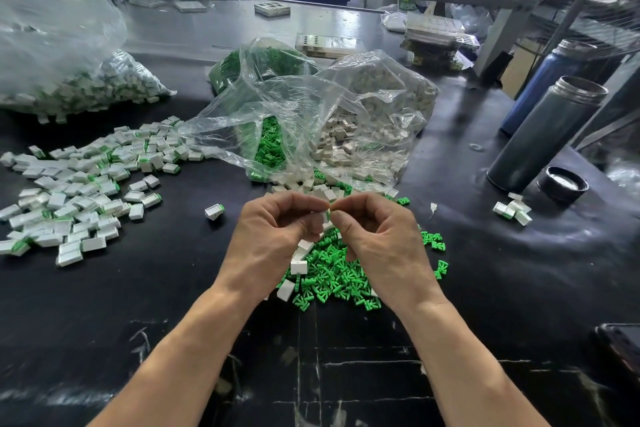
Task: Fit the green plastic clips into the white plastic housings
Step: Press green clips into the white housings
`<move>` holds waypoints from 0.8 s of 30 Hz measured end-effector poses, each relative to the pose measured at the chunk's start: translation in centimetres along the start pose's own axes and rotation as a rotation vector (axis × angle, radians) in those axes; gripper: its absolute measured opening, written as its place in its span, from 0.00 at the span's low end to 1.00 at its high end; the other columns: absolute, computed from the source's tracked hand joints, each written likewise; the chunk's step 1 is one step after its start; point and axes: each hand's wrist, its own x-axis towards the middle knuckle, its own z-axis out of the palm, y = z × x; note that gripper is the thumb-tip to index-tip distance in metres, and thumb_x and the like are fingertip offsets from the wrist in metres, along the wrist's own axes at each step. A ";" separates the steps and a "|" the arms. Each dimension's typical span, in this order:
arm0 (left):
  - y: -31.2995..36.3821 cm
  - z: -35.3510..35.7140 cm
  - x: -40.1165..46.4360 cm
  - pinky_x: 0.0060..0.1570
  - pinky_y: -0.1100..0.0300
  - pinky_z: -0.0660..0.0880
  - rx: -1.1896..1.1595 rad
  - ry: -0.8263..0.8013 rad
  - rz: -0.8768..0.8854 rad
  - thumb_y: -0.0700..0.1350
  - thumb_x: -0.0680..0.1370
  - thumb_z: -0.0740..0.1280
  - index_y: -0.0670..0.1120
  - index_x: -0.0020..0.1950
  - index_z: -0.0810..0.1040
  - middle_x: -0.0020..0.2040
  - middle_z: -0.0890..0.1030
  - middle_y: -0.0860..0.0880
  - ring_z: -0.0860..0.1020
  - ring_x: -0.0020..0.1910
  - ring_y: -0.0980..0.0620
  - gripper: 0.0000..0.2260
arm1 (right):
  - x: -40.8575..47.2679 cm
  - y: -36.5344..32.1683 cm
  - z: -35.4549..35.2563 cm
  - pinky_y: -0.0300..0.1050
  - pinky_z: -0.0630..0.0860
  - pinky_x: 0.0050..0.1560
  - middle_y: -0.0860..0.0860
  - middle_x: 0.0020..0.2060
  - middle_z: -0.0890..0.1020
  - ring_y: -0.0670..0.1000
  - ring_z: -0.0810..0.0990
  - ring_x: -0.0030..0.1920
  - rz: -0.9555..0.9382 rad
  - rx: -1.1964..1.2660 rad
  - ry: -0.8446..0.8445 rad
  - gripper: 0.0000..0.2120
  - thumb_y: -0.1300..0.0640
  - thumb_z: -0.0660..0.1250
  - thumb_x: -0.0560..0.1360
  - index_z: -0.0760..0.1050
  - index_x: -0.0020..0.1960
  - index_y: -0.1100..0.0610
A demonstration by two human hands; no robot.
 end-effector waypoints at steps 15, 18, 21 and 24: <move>-0.2 0.5 0.0 0.40 0.62 0.81 -0.093 0.062 -0.036 0.33 0.74 0.75 0.47 0.45 0.88 0.41 0.87 0.45 0.84 0.36 0.50 0.09 | 0.2 0.5 0.4 0.44 0.82 0.33 0.52 0.32 0.82 0.47 0.79 0.31 0.177 0.211 0.000 0.03 0.65 0.73 0.78 0.84 0.48 0.59; -0.2 0.2 0.1 0.44 0.64 0.80 0.007 -0.014 0.004 0.34 0.76 0.74 0.47 0.50 0.87 0.43 0.88 0.49 0.85 0.41 0.53 0.09 | 0.3 0.5 -0.4 0.43 0.82 0.32 0.53 0.34 0.84 0.48 0.79 0.31 0.214 0.188 -0.041 0.04 0.65 0.73 0.78 0.84 0.47 0.58; -0.4 0.1 0.2 0.45 0.66 0.79 0.120 -0.054 0.043 0.34 0.76 0.74 0.51 0.50 0.86 0.44 0.87 0.53 0.85 0.44 0.57 0.12 | 0.4 0.5 -0.7 0.43 0.81 0.32 0.54 0.35 0.84 0.48 0.79 0.31 0.252 0.162 -0.079 0.03 0.64 0.73 0.78 0.84 0.48 0.59; -0.8 0.0 0.3 0.46 0.67 0.78 0.231 -0.045 0.091 0.34 0.77 0.73 0.54 0.51 0.86 0.44 0.86 0.56 0.84 0.44 0.58 0.14 | 0.4 0.4 -0.9 0.42 0.80 0.32 0.53 0.36 0.84 0.49 0.80 0.32 0.265 0.125 -0.101 0.02 0.62 0.73 0.79 0.84 0.48 0.59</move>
